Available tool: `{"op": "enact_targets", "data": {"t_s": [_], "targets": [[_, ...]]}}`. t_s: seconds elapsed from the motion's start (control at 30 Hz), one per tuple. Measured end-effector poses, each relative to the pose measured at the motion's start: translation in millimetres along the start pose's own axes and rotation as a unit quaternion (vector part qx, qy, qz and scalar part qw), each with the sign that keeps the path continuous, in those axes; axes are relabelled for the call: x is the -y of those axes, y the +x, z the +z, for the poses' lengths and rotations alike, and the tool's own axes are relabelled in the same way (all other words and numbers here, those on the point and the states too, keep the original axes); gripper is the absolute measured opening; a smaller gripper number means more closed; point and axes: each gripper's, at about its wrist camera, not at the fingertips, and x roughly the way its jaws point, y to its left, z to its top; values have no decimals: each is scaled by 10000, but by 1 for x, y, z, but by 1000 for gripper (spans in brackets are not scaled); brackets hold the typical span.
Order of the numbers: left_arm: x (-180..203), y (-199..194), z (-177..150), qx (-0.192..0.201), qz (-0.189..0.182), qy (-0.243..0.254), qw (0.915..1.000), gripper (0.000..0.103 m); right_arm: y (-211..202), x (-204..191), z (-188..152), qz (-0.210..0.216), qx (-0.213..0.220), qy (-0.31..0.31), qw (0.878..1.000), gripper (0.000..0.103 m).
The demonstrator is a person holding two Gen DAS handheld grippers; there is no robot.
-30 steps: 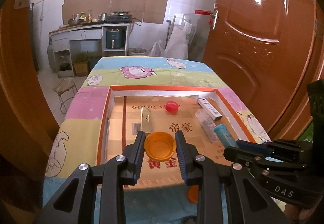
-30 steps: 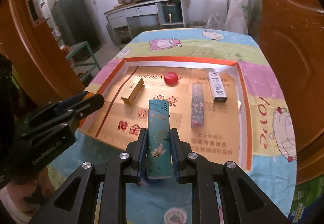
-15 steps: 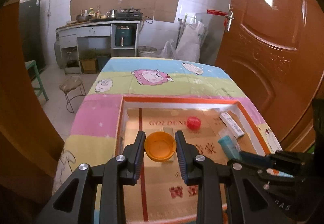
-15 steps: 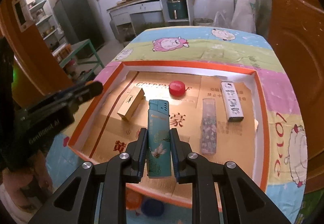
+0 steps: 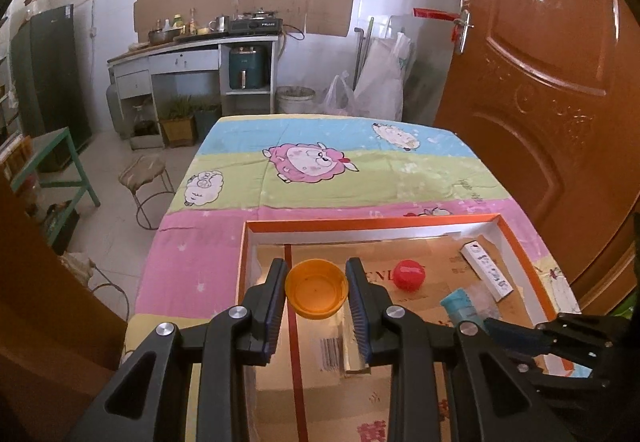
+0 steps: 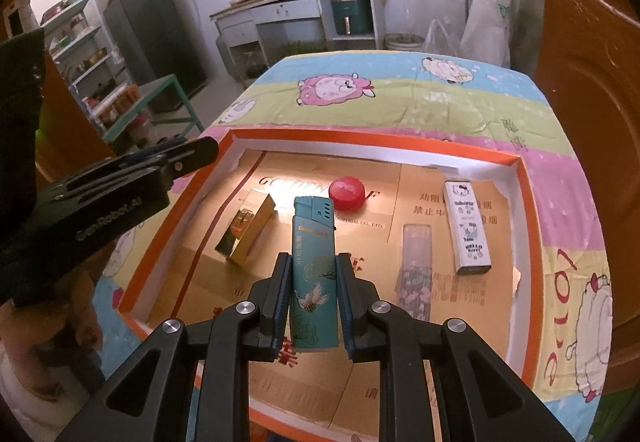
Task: Organize rigid objects
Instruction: 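Carry the orange cap with the left gripper while the right gripper carries the lighter into the lid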
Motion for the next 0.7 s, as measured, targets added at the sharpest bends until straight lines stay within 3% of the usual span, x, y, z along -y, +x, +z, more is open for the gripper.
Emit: {"op": "enact_targets", "data": {"t_s": [0.7], "targets": [[-19, 52, 11, -502, 19, -302, 9983, 31, 26, 5, 6, -70, -212, 28, 9997, 22]]}}
